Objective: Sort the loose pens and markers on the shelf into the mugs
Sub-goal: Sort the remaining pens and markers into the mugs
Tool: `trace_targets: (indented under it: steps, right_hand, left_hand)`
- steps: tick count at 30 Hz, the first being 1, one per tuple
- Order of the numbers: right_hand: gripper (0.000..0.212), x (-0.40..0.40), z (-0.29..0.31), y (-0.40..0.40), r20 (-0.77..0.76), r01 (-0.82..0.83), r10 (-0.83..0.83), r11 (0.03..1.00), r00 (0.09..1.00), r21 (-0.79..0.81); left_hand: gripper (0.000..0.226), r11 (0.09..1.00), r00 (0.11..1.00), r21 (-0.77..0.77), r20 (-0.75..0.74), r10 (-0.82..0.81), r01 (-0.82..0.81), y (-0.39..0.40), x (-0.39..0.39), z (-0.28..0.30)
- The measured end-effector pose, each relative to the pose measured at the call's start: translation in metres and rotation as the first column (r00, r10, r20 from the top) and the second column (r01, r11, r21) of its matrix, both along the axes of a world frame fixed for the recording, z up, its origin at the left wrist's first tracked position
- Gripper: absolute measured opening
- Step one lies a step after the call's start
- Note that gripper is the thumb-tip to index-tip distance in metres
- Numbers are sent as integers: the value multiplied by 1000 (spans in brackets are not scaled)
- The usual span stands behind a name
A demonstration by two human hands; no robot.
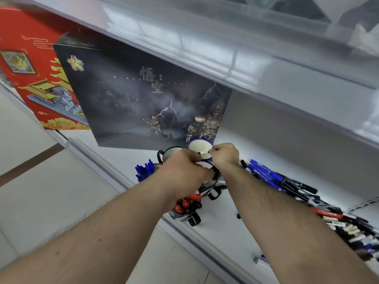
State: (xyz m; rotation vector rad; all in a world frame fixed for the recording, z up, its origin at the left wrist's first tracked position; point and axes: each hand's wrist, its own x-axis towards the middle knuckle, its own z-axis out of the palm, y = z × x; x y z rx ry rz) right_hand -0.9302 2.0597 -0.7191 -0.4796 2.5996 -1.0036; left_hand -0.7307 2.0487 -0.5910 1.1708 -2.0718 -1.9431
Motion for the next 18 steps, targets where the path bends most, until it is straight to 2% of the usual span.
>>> trace_targets:
  steps: [3, 6, 8, 10, 12, 13, 15, 18]
  right_hand:
    - [21, -4, -5, -8, 63, 32, -32, 999, 997, 4]
    - [28, -7, -7, -6, 85, 0, -1, 1000, 996, 14]
    - [28, -4, 0, 5, 87, -3, 2, 1000, 996, 11]
    - [40, -1, 6, 22, 123, 57, -53, 998, 991, -36]
    - [49, 7, 14, 44, 136, 84, -72, 993, 988, -87]
    - [47, 12, 19, 57, 123, 93, -79, 990, 989, -106]
    - [25, 24, 29, 87, 75, 80, -71, 989, 995, -126]
    - [21, 54, 44, 145, 44, 69, -64, 989, 997, -131]
  left_hand:
    - [41, 998, 998, -54, 47, -35, 37, -2, 1, -5]
    - [43, 996, 997, -67, 57, -51, 55, 0, 1, -6]
    - [31, 995, 996, -56, 34, -80, 82, 5, -2, -2]
    - [11, 990, 993, -77, 9, -116, 116, 16, -6, 4]
    - [20, 980, 988, -127, -16, -154, 150, 30, -10, 10]
    - [20, 971, 982, -159, -21, -185, 180, 39, -12, 12]
    - [22, 945, 968, -226, -32, -248, 235, 58, -18, 15]
    - [14, 906, 950, -313, -31, -310, 286, 92, -28, 12]
